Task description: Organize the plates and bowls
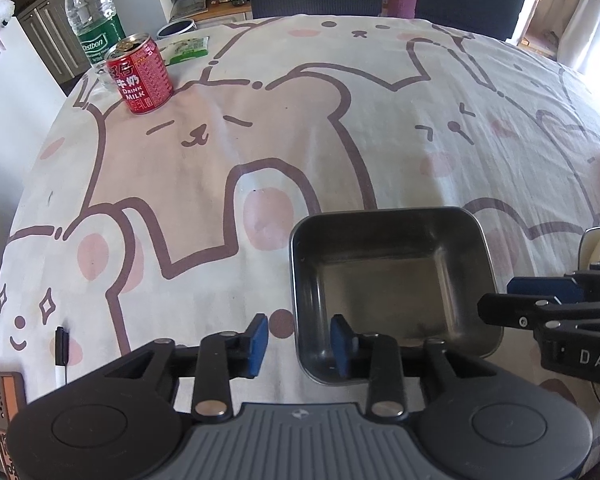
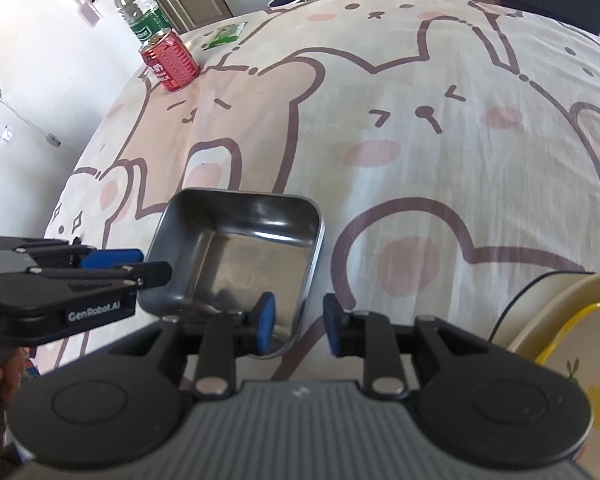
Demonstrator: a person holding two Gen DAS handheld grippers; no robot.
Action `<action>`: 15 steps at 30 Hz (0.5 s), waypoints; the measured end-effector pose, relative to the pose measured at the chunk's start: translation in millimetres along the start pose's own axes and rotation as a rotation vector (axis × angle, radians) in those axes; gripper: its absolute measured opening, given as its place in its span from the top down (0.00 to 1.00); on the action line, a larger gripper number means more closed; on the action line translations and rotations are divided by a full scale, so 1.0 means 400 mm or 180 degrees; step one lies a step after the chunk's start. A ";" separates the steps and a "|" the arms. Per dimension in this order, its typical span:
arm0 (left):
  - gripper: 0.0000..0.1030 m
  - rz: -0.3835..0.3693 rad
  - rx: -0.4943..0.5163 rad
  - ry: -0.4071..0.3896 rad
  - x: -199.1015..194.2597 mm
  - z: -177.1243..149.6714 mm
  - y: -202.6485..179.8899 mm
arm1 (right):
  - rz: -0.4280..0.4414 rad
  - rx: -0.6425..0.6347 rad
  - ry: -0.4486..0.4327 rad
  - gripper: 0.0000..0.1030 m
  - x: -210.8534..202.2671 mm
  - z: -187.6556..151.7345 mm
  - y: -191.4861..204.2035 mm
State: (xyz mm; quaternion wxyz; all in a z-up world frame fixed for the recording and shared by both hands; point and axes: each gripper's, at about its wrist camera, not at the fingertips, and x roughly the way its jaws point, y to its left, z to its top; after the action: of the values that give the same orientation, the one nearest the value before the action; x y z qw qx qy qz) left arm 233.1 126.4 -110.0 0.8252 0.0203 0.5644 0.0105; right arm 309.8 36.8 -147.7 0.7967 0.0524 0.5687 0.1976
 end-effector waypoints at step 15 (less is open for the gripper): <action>0.04 0.0016 -0.0135 -0.0300 -0.072 -0.006 0.007 | -0.0097 -0.0095 -0.0433 0.12 -0.090 -0.010 -0.032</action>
State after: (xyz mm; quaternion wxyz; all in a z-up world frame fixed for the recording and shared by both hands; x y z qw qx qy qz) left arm 220.2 128.1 -84.0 0.8511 0.0047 0.5245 0.0236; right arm 299.4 10.9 -121.1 0.8371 0.0452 0.5110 0.1899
